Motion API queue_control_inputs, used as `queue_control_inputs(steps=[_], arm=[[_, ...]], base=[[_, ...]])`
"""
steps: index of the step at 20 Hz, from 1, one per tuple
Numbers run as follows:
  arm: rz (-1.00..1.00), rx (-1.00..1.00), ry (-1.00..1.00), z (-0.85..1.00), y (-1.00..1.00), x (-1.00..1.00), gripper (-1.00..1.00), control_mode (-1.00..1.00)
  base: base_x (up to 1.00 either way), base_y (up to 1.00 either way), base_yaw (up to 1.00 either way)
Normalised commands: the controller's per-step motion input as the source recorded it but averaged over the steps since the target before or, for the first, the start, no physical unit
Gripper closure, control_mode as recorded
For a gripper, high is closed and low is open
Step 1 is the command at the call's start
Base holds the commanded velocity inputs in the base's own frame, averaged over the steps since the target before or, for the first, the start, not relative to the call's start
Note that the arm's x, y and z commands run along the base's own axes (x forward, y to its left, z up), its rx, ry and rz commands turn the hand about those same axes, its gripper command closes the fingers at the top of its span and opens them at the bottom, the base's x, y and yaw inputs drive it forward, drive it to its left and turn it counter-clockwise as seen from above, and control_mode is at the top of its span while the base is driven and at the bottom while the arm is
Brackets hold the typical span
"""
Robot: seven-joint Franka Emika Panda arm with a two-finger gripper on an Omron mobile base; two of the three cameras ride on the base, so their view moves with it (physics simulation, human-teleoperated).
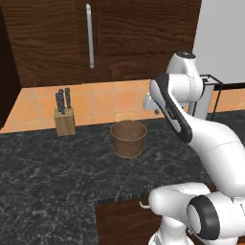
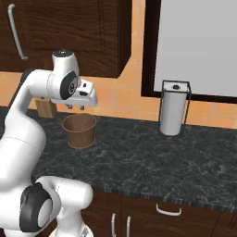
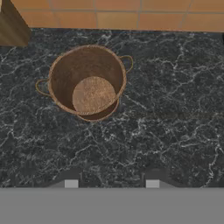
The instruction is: Open the cabinet, pick up the bread from the cabinet and place it in the basket. Then move the basket to the dining counter.
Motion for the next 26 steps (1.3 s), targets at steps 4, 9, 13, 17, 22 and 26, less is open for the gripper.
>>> queue_control_inputs(steps=[4, 9, 13, 17, 22, 26], arm=[[0.0, 0.0, -0.13, 0.0, 0.04, -0.45, -1.0, -1.0], [-0.06, -0.03, -0.56, 0.58, 0.94, -0.53, -1.0, -1.0], [-0.1, 0.0, -0.49, 0.93, 1.0, 0.0, -1.0, -1.0], [-0.04, 0.0, -0.54, 0.77, 0.98, 0.0, -1.0, -1.0], [0.0, 0.06, -0.25, 0.88, 0.6, 0.01, -1.0, -1.0], [0.0, 0.18, -0.06, 0.51, 0.51, 0.15, -1.0, -1.0]], base=[[0.0, 0.0, 0.0], [0.0, 0.0, 0.0], [0.0, 0.0, 0.0], [0.0, 0.0, 0.0], [0.0, 0.0, 0.0], [0.0, 0.0, 0.0]])
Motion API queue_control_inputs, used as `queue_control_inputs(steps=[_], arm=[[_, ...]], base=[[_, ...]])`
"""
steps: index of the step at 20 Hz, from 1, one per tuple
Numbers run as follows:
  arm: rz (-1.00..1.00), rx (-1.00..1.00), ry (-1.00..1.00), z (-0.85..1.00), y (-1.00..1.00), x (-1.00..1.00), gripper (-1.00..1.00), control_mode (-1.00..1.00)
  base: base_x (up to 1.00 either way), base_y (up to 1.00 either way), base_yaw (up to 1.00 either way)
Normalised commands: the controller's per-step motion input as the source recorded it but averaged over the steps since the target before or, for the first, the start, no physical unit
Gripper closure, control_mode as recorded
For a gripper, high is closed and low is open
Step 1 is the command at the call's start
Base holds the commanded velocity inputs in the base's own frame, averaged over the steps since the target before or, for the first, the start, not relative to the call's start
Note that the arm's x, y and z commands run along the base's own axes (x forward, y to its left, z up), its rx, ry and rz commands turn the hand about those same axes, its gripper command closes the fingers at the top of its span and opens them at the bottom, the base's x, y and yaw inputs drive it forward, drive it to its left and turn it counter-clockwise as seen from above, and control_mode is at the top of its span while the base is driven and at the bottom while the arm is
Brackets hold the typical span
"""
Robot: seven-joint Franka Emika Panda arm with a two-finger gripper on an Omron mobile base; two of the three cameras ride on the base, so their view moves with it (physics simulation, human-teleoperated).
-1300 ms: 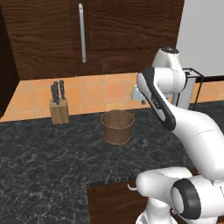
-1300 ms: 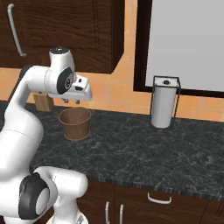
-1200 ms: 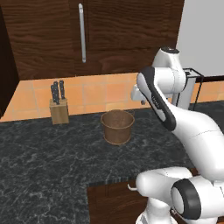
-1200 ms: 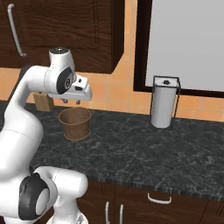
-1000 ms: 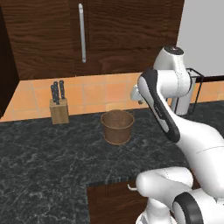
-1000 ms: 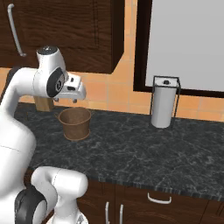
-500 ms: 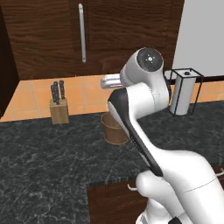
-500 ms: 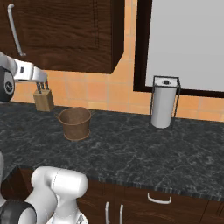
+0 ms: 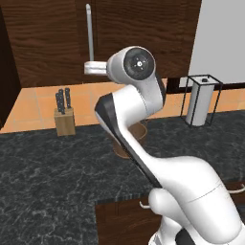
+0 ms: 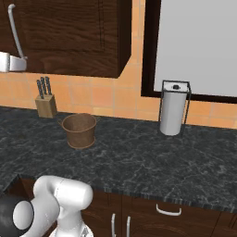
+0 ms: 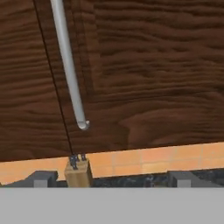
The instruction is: Open the cabinet, pick up the bread from the cabinet and place it in the basket. Then move the basket to the dining counter.
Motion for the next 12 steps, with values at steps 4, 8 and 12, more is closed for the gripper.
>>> queue_control_inputs(steps=[4, 8, 12], arm=[[0.0, 0.04, 0.08, 0.42, 0.31, 0.38, -1.0, -1.0], [0.0, 0.0, 0.08, 0.34, 0.5, 0.39, -1.0, -1.0], [0.0, 0.0, 0.0, 0.05, 0.27, 0.5, -1.0, -1.0]], base=[[0.0, 0.0, 0.0], [0.0, 0.0, 0.0], [0.0, 0.0, 0.0]])
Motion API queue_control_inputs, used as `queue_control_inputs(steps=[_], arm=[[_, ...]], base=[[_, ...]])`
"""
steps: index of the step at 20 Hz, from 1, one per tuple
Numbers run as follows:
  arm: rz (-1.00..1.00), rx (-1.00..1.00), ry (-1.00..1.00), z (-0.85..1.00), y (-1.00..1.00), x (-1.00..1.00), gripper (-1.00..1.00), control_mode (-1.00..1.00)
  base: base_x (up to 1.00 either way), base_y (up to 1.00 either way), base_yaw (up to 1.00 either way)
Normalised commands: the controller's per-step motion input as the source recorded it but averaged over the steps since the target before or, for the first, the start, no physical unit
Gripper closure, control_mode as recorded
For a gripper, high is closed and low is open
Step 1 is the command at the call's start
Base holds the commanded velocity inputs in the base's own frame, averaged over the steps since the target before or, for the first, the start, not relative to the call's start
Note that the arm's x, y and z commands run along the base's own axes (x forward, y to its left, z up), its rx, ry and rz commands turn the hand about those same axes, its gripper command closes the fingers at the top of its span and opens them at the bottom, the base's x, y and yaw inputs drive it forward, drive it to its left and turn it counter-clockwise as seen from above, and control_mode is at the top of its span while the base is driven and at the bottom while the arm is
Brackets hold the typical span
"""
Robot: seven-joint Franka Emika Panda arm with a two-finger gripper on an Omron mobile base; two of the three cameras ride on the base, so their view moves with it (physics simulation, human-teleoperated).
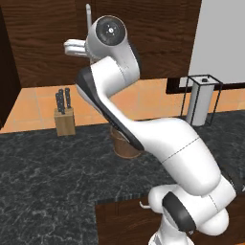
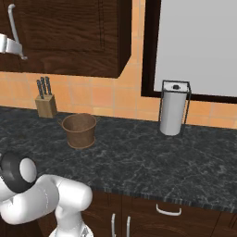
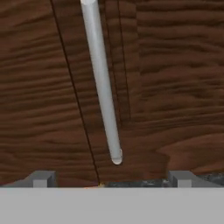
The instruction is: Open the cabinet, pick up the bread from the cabinet and place it in the basket. Then move the basket to the dining counter.
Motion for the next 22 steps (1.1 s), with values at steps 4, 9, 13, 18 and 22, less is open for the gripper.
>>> queue_control_inputs(steps=[4, 9, 13, 18, 22], arm=[[0.03, 0.0, 0.0, -0.03, 0.01, 0.52, -1.0, -1.0], [0.04, 0.0, 0.0, 0.0, 0.0, 0.77, -1.0, -1.0], [0.06, 0.0, 0.01, 0.0, 0.0, 0.54, -1.0, -1.0], [0.06, 0.0, 0.0, 0.0, 0.06, 0.33, -1.0, -1.0], [0.05, 0.0, 0.0, -0.07, 0.02, 0.2, -1.0, -1.0]], base=[[0.0, 0.0, 0.0], [0.0, 0.0, 0.0], [0.0, 0.0, 0.0], [0.0, 0.0, 0.0], [0.0, 0.0, 0.0]])
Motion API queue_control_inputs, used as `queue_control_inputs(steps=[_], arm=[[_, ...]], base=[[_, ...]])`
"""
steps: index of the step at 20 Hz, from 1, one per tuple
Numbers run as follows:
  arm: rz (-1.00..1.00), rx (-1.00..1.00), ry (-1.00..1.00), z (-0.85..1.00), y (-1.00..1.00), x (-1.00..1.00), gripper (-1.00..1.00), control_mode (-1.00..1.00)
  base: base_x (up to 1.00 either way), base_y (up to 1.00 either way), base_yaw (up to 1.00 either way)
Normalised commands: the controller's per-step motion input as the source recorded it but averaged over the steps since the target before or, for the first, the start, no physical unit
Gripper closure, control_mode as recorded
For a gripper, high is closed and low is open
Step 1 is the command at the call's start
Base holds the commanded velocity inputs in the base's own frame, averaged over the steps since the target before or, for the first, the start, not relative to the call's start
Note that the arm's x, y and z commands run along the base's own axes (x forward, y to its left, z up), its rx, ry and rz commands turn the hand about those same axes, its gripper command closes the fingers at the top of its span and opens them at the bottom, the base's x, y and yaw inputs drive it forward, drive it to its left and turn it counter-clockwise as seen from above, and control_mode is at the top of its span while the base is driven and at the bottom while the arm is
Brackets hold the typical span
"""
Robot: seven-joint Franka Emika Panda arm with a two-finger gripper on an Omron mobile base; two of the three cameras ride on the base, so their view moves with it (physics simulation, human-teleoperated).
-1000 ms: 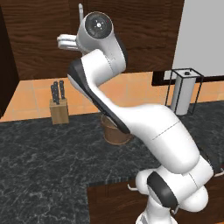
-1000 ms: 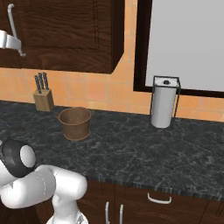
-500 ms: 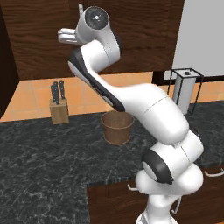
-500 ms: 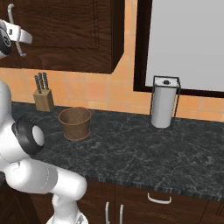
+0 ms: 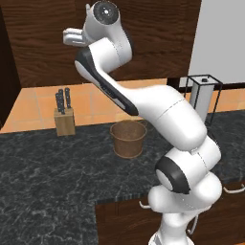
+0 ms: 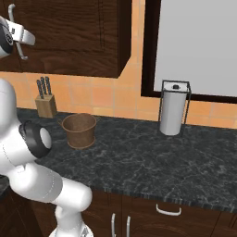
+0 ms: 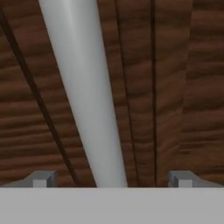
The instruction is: Open the cabinet, pick up the bread from the cabinet and place it in the basket. Then move the basket to the dining counter.
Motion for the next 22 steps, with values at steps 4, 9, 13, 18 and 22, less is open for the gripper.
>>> queue_control_inputs(steps=[4, 9, 13, 18, 22], arm=[[0.06, 0.0, -0.1, -0.38, 0.0, 0.16, -1.0, -1.0], [0.07, 0.0, -0.23, -0.53, 0.0, 0.48, 1.0, -1.0], [0.04, 0.0, -0.03, 0.02, 0.0, 0.53, 1.0, -1.0], [0.02, 0.0, -0.01, 0.07, 0.02, -0.19, 1.0, -1.0], [0.03, 0.0, -0.06, 0.04, 0.01, -0.39, 1.0, -1.0]], base=[[0.0, 0.0, 0.0], [0.0, 0.0, 0.0], [0.0, 0.0, 0.0], [0.0, 0.0, 0.0], [0.0, 0.0, 0.0]])
